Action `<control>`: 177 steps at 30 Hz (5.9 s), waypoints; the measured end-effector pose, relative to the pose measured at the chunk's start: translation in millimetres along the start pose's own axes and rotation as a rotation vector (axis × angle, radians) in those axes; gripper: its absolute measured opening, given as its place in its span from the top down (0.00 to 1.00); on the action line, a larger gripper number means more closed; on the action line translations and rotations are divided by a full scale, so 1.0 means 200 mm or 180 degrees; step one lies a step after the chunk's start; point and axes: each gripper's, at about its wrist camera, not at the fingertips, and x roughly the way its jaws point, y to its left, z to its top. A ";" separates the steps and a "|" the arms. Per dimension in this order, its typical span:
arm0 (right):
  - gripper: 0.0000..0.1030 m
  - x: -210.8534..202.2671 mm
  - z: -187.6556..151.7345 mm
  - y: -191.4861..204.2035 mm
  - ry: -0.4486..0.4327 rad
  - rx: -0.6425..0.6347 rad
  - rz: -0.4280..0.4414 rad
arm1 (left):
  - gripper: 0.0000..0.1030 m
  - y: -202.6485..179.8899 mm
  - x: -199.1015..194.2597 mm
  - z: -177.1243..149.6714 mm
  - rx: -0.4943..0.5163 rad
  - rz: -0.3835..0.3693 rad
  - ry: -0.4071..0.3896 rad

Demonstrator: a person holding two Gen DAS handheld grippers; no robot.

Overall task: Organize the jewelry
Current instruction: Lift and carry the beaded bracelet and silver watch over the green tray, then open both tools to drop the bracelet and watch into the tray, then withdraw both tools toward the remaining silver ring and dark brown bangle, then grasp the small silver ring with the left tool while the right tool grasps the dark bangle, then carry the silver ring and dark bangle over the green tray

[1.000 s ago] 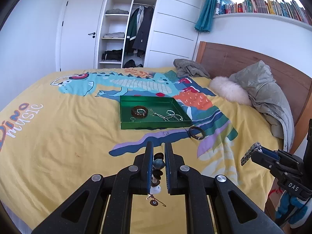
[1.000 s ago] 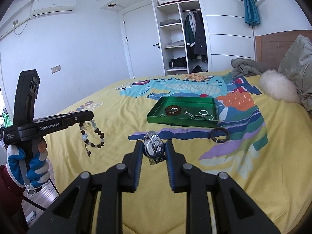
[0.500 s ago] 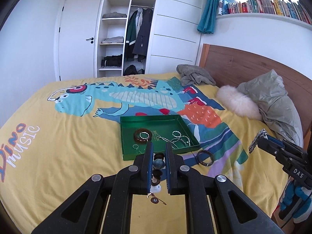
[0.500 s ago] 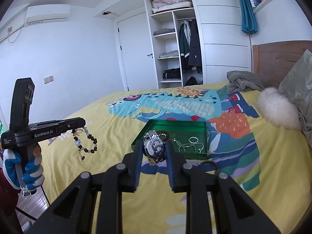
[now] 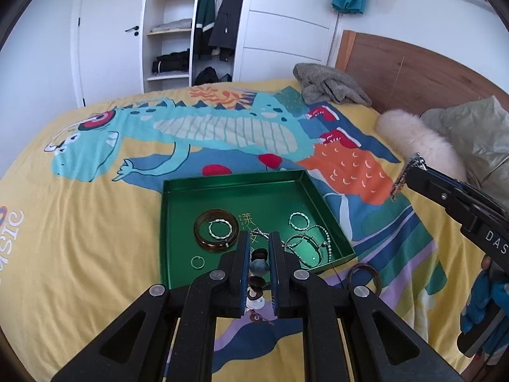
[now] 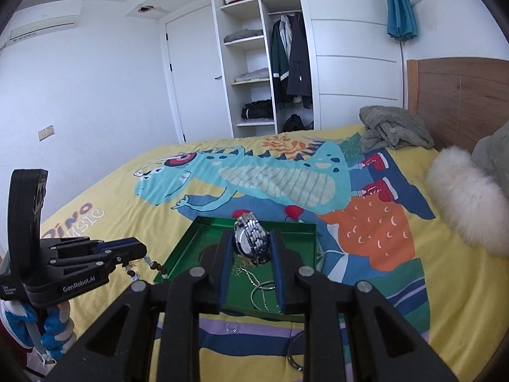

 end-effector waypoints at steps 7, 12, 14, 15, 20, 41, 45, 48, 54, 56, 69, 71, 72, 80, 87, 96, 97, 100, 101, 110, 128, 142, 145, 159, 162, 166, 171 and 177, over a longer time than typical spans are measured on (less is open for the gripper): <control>0.79 0.56 -0.03 -0.10 0.0396 0.0054 0.0044 | 0.89 0.02 0.45 0.01 -0.0007 -0.0042 0.0250; 0.79 0.90 -0.06 -0.12 0.0601 0.0076 0.0104 | 0.89 0.06 0.63 0.04 -0.0070 -0.0122 0.0289; 0.79 1.00 -0.07 -0.12 0.0690 0.0086 0.0109 | 0.89 0.07 0.68 0.03 -0.0072 -0.0140 0.0349; 0.79 1.06 -0.08 -0.13 0.0764 0.0088 0.0104 | 0.89 0.07 0.71 0.01 -0.0044 -0.0127 0.0383; 0.79 1.27 -0.17 -0.13 0.1247 -0.0047 0.0016 | 0.89 0.08 0.82 -0.08 0.0030 -0.0074 0.0577; 0.68 0.89 -0.11 -0.12 0.1069 0.0074 -0.0051 | 0.61 0.13 0.42 -0.08 -0.0124 0.0137 0.0330; 0.68 0.59 -0.05 -0.09 0.0857 0.0005 -0.0094 | 0.61 0.11 0.20 -0.09 -0.0146 0.0190 0.0179; 0.68 0.36 -0.02 -0.07 0.0715 0.0001 -0.0102 | 0.61 0.08 0.02 -0.12 -0.0129 0.0231 0.0068; 0.67 -0.02 -0.03 -0.02 0.0512 -0.0067 -0.0172 | 0.61 0.00 -0.29 -0.22 -0.0120 0.0341 -0.0134; 0.66 -0.14 -0.04 0.01 0.0464 -0.0078 -0.0176 | 0.61 -0.01 -0.38 -0.24 -0.0148 0.0371 -0.0174; 0.65 -0.69 -0.17 0.10 0.0252 -0.0096 -0.0093 | 0.55 -0.09 -0.86 -0.42 -0.0359 0.0584 -0.0443; 0.65 -0.75 -0.18 0.11 0.0220 -0.0123 -0.0085 | 0.51 -0.11 -0.90 -0.44 -0.0393 0.0615 -0.0488; 0.65 -0.78 -0.19 0.12 0.0204 -0.0135 -0.0078 | 0.51 -0.12 -0.92 -0.45 -0.0399 0.0629 -0.0506; 0.65 -0.98 -0.24 0.11 0.0077 -0.0178 -0.0021 | 0.44 -0.22 -1.01 -0.55 -0.0347 0.0738 -0.0551; 0.65 -1.05 -0.33 0.05 0.0064 -0.0114 0.0024 | 0.44 -0.29 -1.01 -0.65 -0.0346 0.0833 -0.0527; 0.65 -1.00 -0.53 -0.01 0.0187 -0.0069 0.0048 | 0.41 -0.36 -0.93 -0.75 -0.0325 0.0882 -0.0419; 0.65 -1.00 -0.54 -0.01 0.0201 -0.0075 0.0050 | 0.41 -0.36 -0.92 -0.76 -0.0327 0.0875 -0.0407; 0.65 -0.98 -0.58 -0.02 0.0229 -0.0099 0.0054 | 0.41 -0.37 -0.89 -0.77 -0.0341 0.0871 -0.0372; 0.65 -0.97 -0.59 -0.02 0.0235 -0.0105 0.0059 | 0.41 -0.37 -0.87 -0.77 -0.0343 0.0872 -0.0356; 0.65 -0.86 -0.64 -0.08 0.0349 -0.0083 0.0079 | 0.41 -0.36 -0.71 -0.79 -0.0313 0.0768 -0.0217; 0.65 -0.27 -0.80 -0.34 0.0917 0.0183 -0.0026 | 0.48 -0.29 -0.08 -0.76 -0.0187 0.0396 0.0188; 0.65 0.31 -0.72 -0.52 0.1192 0.0218 -0.0154 | 0.60 -0.20 0.52 -0.56 -0.0250 0.0152 0.0489; 0.65 0.39 -0.71 -0.53 0.1251 0.0193 -0.0175 | 0.62 -0.20 0.60 -0.55 -0.0237 0.0160 0.0538; 0.71 0.58 -0.79 -0.58 0.1384 0.0088 -0.0137 | 0.82 -0.18 0.66 -0.58 -0.0202 0.0022 0.0456; 0.87 0.56 -0.80 -0.59 0.1319 0.0117 -0.0144 | 0.82 -0.19 0.65 -0.58 -0.0172 0.0035 0.0446; 0.91 0.53 -0.80 -0.60 0.1214 0.0153 -0.0128 | 0.82 -0.22 0.62 -0.58 -0.0081 0.0052 0.0443; 0.92 0.45 -0.79 -0.60 0.1024 0.0187 -0.0112 | 0.82 -0.25 0.58 -0.58 -0.0031 0.0011 0.0432; 0.92 0.34 -0.75 -0.60 0.0856 0.0192 -0.0131 | 0.82 -0.28 0.52 -0.57 -0.0012 -0.0078 0.0370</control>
